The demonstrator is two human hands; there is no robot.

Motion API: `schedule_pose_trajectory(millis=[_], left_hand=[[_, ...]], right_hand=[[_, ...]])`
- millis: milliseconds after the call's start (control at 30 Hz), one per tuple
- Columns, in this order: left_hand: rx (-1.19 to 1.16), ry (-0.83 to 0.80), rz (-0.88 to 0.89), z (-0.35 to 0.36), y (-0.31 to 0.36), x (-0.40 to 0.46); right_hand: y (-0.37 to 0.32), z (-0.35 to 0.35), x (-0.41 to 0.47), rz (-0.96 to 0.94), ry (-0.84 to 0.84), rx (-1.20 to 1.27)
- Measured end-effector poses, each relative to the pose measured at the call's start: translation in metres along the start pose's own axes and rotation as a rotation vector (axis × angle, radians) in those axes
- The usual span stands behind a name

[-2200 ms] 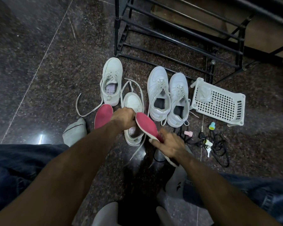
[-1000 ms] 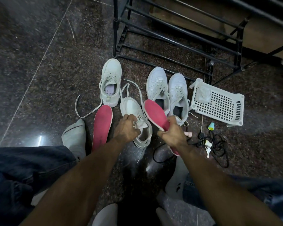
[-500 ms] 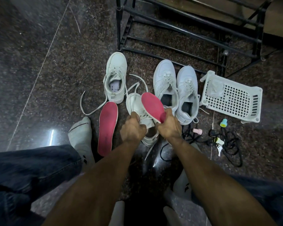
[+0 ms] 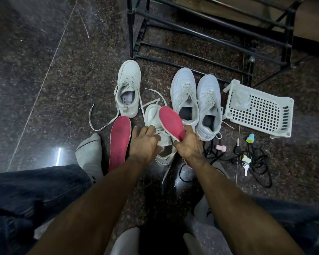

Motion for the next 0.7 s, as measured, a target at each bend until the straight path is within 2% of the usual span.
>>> schedule_pose_trajectory(millis=[100,200,267,433,600,700], left_hand=[[0.182,-0.15,-0.012,0.008,0.008,0.016],[0.273,-0.165,-0.035,0.011,0.016,0.025],[0.264,-0.142,0.025,0.012,0.022,0.025],[-0.041,-0.041,0.257,-0.002,0.022,0.02],[-0.317,-0.08,0.185,-0.008,-0.001,0.033],[-0.41,-0.148,0.077,-0.004,-0.011,0.042]], right_hand=[[-0.001,0.0,-0.001,0.001,-0.002,0.003],[0.0,0.001,0.0,0.001,-0.002,0.006],[0.001,0.002,0.001,0.0,0.002,0.008],[0.006,0.002,0.002,0.026,0.014,0.05],[0.001,0.0,0.002,0.001,-0.025,0.067],[-0.002,-0.006,-0.002,-0.047,-0.028,0.015]])
Point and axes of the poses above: each hand's wrist, its own x-axis towards the middle knuckle, its own z-axis out of the palm, y = z × x, the point moved 10 cm from there along x, towards the middle knuckle, and after that the axes turned 6 degrees about -x, right-handed, at the moved point
